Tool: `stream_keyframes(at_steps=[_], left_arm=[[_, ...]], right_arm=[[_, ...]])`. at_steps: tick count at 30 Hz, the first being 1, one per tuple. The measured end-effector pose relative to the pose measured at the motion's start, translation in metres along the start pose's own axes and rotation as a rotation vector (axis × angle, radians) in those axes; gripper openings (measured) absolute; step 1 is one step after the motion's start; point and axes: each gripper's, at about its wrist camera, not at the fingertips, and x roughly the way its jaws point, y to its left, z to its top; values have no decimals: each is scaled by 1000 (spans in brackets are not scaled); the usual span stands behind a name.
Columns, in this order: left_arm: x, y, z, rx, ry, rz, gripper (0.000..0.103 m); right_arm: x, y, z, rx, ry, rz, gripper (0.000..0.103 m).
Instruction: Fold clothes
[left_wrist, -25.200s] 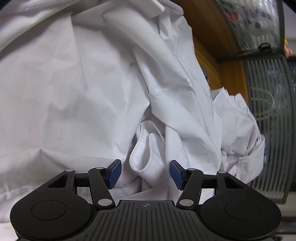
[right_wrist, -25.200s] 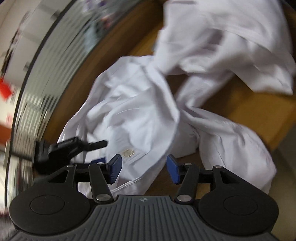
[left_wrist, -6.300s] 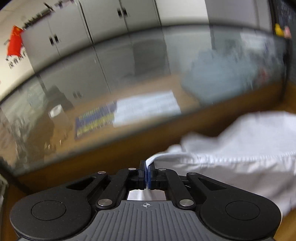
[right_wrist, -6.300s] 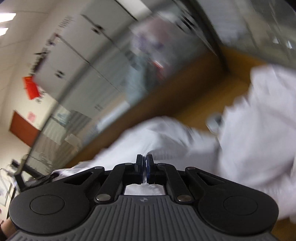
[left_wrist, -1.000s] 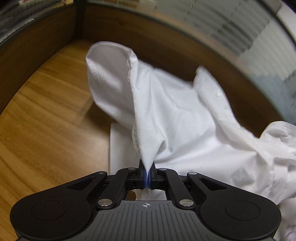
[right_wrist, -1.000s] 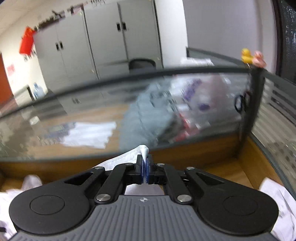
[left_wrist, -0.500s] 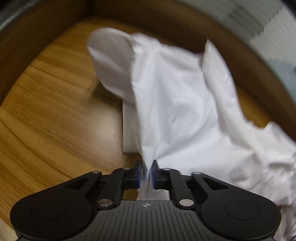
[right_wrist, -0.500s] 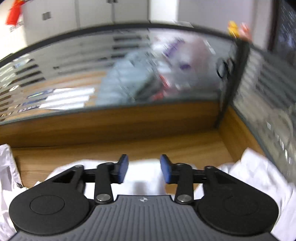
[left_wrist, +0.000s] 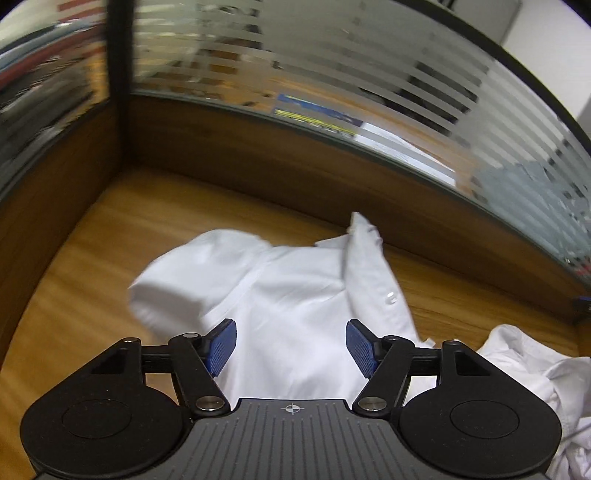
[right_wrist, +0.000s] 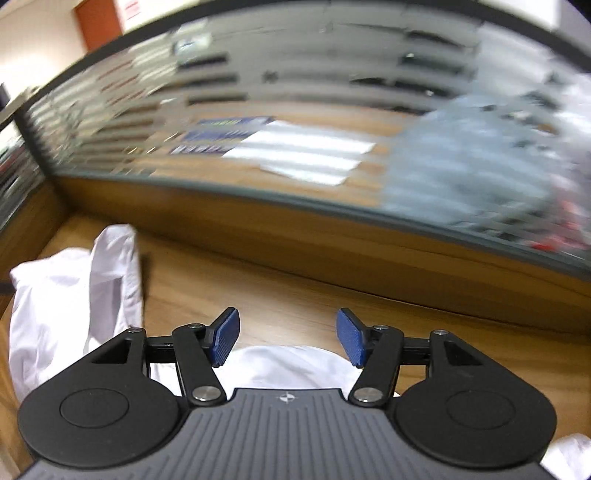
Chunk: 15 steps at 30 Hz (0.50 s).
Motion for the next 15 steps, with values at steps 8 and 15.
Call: stream_keyframes(at_steps=[8,15], left_arm=[[53,-30,35,114,39,-44,70],[113,-49,60,194,73,-56,70]], right_arm=[[75,8,0,-95,154,151,70],[132,22,-7,-219,315,276,89]])
